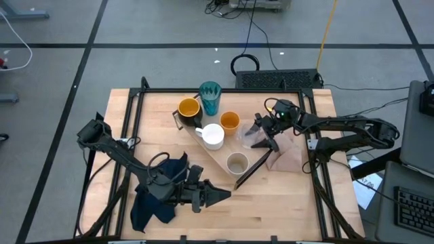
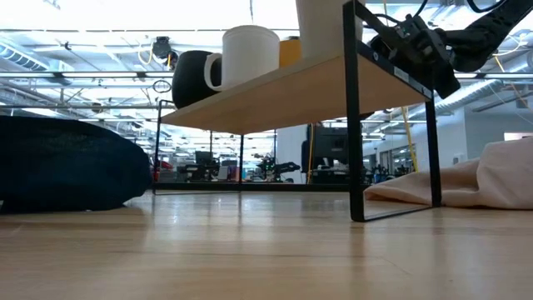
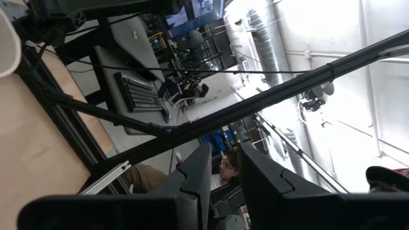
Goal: Stack small to large cups/mugs on shelf
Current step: Put the transparent mug on the shelf
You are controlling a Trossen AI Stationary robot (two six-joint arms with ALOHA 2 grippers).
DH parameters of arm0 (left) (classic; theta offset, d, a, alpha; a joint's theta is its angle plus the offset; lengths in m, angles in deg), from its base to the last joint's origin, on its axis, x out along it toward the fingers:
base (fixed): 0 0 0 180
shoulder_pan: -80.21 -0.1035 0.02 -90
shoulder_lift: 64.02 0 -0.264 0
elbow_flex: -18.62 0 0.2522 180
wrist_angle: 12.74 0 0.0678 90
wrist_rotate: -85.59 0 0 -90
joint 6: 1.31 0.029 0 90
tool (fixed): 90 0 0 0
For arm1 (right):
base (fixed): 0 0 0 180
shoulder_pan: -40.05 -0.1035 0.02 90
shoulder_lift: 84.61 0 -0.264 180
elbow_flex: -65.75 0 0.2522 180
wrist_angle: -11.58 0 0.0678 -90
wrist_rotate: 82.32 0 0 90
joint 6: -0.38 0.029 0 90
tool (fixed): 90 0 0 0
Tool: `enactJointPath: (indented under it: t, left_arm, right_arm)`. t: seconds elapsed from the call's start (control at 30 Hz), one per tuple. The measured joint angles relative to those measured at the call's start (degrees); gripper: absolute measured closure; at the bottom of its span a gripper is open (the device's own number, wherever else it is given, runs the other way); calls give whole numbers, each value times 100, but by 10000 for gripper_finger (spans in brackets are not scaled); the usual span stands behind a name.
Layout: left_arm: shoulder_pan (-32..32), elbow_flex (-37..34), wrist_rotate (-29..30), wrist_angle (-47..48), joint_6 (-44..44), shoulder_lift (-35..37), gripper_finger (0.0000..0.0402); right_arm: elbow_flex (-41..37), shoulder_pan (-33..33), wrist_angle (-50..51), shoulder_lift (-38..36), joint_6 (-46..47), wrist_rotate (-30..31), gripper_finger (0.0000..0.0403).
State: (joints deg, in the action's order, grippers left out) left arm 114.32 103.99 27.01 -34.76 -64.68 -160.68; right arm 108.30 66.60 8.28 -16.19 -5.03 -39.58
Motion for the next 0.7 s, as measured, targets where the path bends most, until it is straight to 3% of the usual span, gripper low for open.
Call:
enactJointPath:
  t: [0.4,0.7]
  left_arm:
    - [-2,0,-9,8,-13,-2,325]
    - [-2,0,-6,5,-11,-2,325]
  right_arm:
    - [-4,-4,-20,-2,-523,-83,90]
    - [-2,0,-167,-7,-435,55,21]
